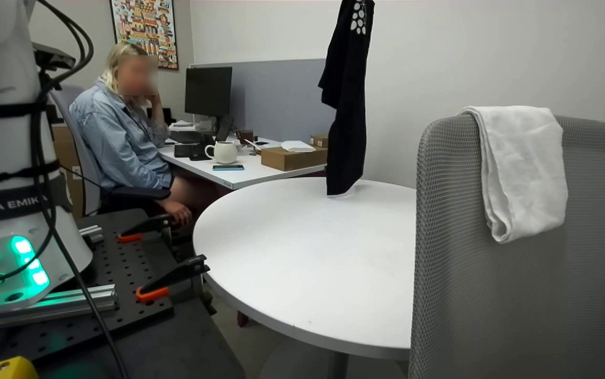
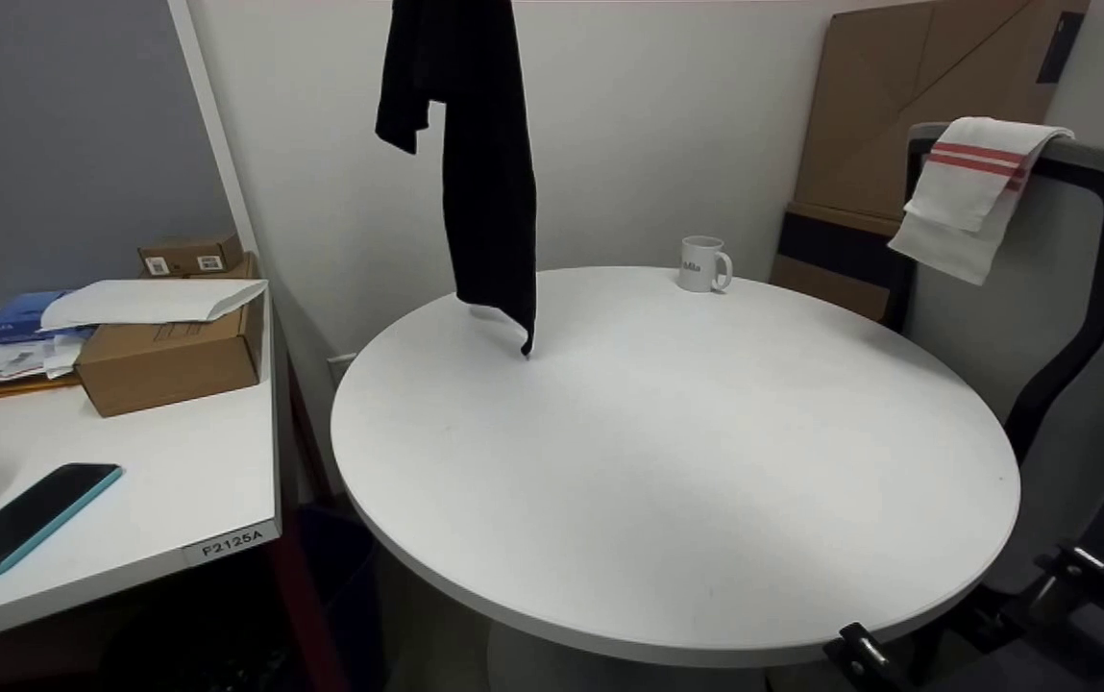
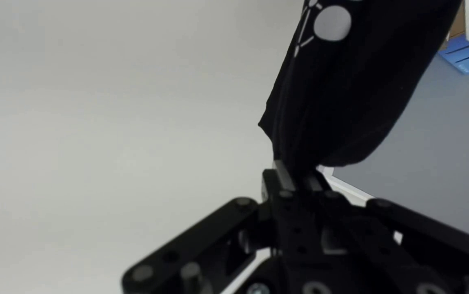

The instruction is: Unfold the t-shirt and hang it on the chair's backrest

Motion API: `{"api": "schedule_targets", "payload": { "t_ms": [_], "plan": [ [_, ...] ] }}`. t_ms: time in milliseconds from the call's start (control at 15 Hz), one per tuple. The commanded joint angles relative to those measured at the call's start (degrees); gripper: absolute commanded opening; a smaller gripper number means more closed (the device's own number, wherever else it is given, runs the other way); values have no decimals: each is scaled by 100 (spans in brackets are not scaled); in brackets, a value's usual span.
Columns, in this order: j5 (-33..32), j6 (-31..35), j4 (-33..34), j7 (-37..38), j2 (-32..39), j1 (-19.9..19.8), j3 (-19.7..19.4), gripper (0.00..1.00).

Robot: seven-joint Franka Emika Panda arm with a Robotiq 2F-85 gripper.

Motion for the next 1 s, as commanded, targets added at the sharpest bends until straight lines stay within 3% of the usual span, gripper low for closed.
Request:
{"api": "schedule_targets", "payload": {
  "t_ms": [0,667,867,933],
  "plan": [
    [102,178,-601,179,-618,-260,-118,2],
    [870,677,-3096,3,-2560,-1505,-569,2],
    [1027,740,-3743,-39,-3024,-1759,-810,2],
    [992,733,-3877,0,-3137,-1555,-1171,2]
  ]
}}
